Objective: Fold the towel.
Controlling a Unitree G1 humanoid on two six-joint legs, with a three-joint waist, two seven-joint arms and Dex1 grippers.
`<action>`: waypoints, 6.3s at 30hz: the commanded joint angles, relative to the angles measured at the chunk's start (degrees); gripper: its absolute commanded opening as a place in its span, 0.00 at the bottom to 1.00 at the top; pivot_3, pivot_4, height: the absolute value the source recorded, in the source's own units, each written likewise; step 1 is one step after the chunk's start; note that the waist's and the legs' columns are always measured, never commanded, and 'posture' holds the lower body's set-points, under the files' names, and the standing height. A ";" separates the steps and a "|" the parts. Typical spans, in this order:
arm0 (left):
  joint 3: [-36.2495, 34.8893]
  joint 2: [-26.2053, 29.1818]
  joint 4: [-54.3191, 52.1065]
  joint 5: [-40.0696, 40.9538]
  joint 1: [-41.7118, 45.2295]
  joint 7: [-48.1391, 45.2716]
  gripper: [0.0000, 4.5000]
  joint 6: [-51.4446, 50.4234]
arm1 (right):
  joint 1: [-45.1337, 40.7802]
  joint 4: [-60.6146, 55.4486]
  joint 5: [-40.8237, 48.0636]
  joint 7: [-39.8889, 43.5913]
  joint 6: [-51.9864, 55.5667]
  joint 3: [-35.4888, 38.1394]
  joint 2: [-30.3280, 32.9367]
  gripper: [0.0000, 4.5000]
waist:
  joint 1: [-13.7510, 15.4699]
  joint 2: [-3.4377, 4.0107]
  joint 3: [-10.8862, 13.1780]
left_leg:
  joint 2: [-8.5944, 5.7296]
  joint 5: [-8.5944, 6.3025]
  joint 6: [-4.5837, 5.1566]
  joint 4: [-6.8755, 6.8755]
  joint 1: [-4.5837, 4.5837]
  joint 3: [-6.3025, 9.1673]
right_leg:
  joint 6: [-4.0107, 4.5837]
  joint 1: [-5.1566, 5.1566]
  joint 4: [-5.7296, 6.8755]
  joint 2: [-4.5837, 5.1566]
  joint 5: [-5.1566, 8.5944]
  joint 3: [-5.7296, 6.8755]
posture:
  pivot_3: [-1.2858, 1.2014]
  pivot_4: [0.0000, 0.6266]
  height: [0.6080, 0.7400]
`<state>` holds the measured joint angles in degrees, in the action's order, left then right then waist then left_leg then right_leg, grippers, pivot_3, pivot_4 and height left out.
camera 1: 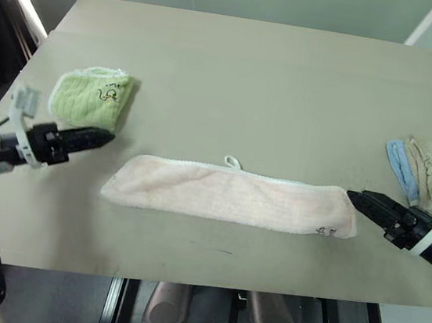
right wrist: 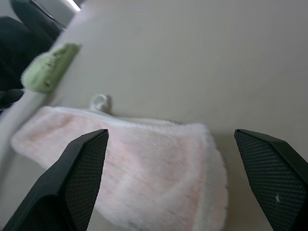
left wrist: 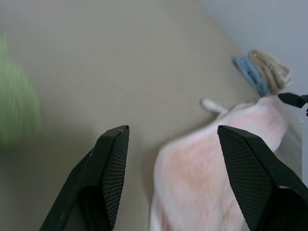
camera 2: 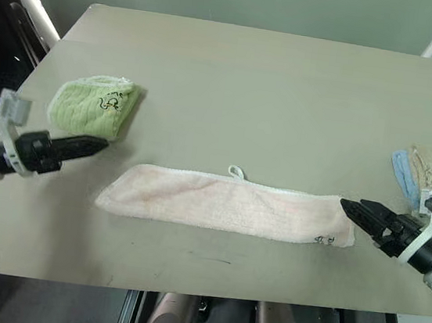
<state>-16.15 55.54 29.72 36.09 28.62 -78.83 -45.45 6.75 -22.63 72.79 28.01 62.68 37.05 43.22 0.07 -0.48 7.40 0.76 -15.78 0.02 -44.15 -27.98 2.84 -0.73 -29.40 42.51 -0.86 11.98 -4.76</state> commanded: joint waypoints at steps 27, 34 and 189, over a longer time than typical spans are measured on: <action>20.46 -14.84 -29.72 -4.93 -3.50 -2.70 1.00 15.76 | 29.98 -17.37 40.21 -21.14 -18.46 -7.85 -1.63 1.00 | 0.24 -0.02 0.00 | 0.00 -0.21 0.09 0.01 0.31 0.04 | -1.07 0.74 -0.70 0.03 0.29 0.00 | 0.52 0.24 0.68; 23.34 -19.08 -26.81 -9.66 -3.79 -0.94 1.00 23.08 | 36.90 -18.65 40.21 -20.51 -20.96 -9.92 -1.13 1.00 | 0.33 0.02 -0.02 | 0.00 -0.27 0.16 0.01 0.14 0.06 | -1.13 0.69 -0.91 0.03 0.32 0.02 | 0.52 0.24 0.68; 17.29 -23.58 -23.50 -2.85 8.82 4.78 0.96 13.63 | -15.57 -14.81 4.19 -8.68 -7.80 -23.85 -0.62 0.68 | 0.71 0.50 -0.23 | -0.97 0.50 1.66 0.17 -0.10 -0.32 | -1.86 1.12 -2.58 1.18 -1.40 -0.05 | 0.52 0.24 0.68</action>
<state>2.91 32.44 7.33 31.22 35.80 -73.50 -31.35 -8.83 -36.83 75.20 19.18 57.07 10.66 43.22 0.78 0.01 7.17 -0.21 -15.27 1.68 -43.97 -28.09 2.52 -2.59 -28.28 39.92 0.32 10.57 -4.81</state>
